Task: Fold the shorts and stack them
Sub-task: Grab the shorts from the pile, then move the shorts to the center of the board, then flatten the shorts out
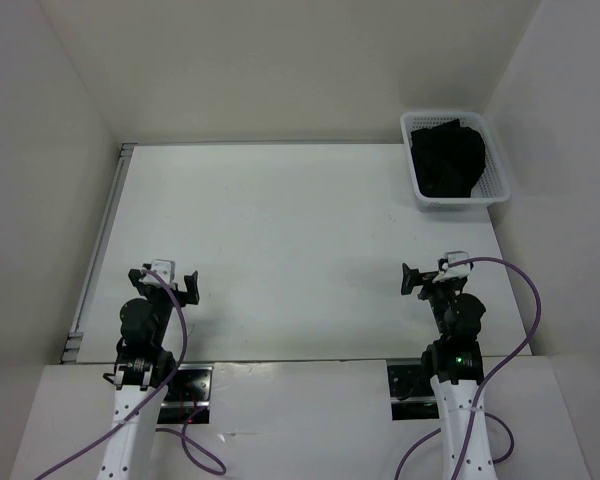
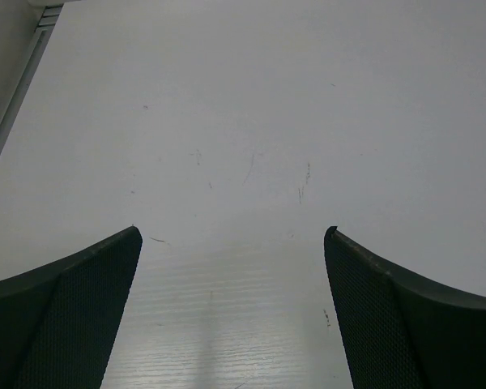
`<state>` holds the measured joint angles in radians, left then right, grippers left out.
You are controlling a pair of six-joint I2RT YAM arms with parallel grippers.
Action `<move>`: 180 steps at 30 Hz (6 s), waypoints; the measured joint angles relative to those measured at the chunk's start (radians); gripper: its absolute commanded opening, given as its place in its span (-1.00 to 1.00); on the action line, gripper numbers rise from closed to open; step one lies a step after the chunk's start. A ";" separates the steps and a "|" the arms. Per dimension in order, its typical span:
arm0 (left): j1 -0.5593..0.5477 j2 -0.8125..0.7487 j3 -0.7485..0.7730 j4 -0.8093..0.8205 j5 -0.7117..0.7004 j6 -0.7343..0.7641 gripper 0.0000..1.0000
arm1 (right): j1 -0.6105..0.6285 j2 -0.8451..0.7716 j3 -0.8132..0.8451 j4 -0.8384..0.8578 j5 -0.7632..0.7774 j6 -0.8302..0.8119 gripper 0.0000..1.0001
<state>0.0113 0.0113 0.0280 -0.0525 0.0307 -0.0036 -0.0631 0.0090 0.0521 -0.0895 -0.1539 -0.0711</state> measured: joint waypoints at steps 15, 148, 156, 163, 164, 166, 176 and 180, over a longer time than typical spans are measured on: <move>0.000 0.000 0.000 0.072 0.232 0.000 1.00 | 0.000 0.000 0.013 -0.022 -0.309 -0.566 1.00; -0.296 1.963 1.330 0.196 -0.059 0.000 1.00 | 0.378 2.184 1.636 -0.322 -0.058 0.034 0.66; -0.326 2.133 1.418 0.214 -0.051 0.000 0.82 | 0.380 2.272 1.722 -0.304 -0.044 0.058 -0.08; -0.347 2.162 1.422 0.209 -0.033 -0.003 -1.00 | 0.391 2.280 1.724 -0.293 -0.034 0.061 -1.00; -0.351 2.162 1.425 0.210 -0.031 0.002 -1.00 | 0.393 2.280 1.724 -0.293 -0.029 0.058 -1.00; -0.354 2.161 1.427 0.211 -0.038 0.000 -1.00 | 0.394 2.280 1.727 -0.295 -0.018 0.049 -1.00; -0.183 1.855 1.469 0.069 -0.023 -0.001 -1.00 | 0.406 2.163 1.968 -0.344 0.058 -0.069 -1.00; -0.003 1.615 1.490 0.068 -0.040 -0.002 -1.00 | 0.395 2.023 2.081 -0.349 0.101 -0.126 -1.00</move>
<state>0.0078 1.6260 1.5181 0.0154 -0.0093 -0.0051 0.3321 2.0315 2.1326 -0.4385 -0.0525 -0.1967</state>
